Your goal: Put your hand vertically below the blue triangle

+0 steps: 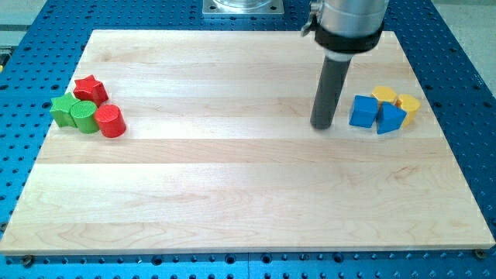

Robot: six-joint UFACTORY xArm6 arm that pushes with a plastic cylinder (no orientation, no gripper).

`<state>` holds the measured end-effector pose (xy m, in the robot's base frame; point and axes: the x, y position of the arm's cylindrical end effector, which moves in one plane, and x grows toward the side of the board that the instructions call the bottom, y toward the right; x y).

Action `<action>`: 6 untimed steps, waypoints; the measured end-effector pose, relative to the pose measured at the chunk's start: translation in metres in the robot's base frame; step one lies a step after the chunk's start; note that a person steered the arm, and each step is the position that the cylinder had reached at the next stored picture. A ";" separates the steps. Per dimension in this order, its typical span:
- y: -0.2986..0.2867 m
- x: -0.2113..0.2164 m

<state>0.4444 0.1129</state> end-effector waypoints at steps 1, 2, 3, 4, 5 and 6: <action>0.000 0.050; 0.028 0.072; 0.061 0.071; 0.073 0.027; 0.088 0.026; 0.089 0.048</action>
